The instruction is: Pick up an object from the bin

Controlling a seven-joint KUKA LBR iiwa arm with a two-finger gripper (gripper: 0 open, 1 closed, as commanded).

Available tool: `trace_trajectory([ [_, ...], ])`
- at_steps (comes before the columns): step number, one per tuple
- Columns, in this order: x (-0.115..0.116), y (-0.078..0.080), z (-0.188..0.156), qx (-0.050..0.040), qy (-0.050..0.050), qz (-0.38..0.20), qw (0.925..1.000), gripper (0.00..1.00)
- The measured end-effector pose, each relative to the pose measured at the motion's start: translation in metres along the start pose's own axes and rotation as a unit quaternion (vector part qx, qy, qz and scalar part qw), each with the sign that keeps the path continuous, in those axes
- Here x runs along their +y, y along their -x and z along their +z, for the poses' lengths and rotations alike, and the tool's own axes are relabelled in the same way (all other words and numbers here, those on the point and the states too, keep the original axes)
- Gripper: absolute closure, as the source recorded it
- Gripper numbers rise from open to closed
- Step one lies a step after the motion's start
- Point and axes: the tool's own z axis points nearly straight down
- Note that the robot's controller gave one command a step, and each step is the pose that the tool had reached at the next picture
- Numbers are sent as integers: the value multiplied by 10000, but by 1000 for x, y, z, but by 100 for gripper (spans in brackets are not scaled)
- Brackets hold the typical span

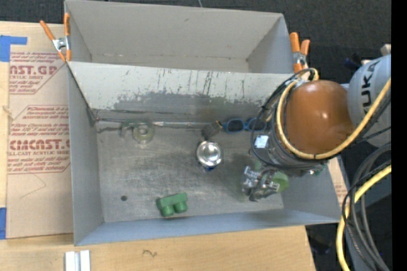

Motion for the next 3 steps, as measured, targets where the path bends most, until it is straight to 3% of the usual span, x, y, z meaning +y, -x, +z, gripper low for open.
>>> trace_trajectory([
  [1, -1, 2, -65, -7, -19, 6, 10000, 100],
  [3, 0, 5, -90, 0, 1, 12, 10000, 100],
])
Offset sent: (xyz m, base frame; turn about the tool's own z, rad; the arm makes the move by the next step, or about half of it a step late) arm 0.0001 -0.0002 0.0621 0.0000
